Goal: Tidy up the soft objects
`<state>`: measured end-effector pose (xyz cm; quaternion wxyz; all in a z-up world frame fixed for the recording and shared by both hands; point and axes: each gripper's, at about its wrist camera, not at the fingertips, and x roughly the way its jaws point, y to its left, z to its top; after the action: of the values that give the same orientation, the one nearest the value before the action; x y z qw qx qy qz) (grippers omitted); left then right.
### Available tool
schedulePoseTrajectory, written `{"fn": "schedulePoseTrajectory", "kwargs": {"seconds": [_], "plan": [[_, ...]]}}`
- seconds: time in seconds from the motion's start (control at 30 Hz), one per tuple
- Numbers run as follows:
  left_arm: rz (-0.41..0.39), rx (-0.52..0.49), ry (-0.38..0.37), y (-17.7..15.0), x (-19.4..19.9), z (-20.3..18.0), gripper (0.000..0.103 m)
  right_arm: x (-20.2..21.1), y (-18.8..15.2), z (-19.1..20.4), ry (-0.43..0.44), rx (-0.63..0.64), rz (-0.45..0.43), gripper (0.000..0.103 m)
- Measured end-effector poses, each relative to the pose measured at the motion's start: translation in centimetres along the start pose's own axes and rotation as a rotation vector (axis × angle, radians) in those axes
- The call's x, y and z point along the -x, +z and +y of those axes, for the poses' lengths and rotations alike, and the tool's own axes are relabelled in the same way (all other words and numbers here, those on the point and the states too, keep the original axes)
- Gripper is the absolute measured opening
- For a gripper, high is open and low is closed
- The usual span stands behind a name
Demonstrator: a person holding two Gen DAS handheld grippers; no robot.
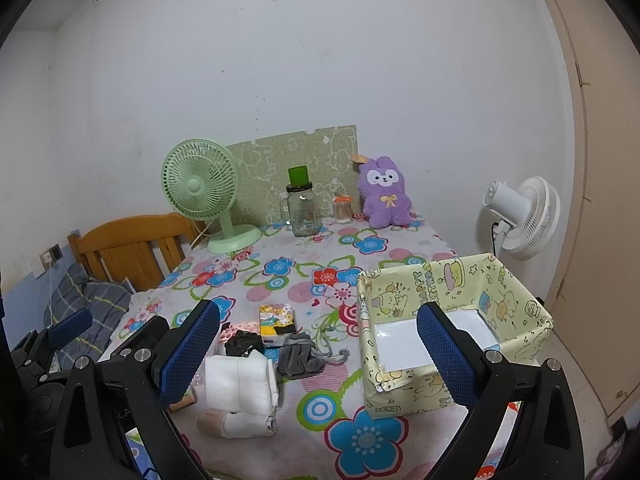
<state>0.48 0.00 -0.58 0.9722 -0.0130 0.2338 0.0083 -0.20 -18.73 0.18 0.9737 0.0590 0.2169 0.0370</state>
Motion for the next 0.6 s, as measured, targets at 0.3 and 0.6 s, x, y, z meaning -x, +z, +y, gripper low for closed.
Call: {"fn": "schedulePoseTrajectory", "kwargs": {"seconds": [0.3,0.6], "plan": [[0.000,0.002,-0.003,0.07,0.08,-0.05,0.100,0.04,-0.11,0.00,-0.005,0.005,-0.008,0.100],[0.001,-0.001,0.003,0.11,0.04,-0.13,0.100,0.02,-0.13,0.04,-0.015,0.012,-0.013,0.100]]}}
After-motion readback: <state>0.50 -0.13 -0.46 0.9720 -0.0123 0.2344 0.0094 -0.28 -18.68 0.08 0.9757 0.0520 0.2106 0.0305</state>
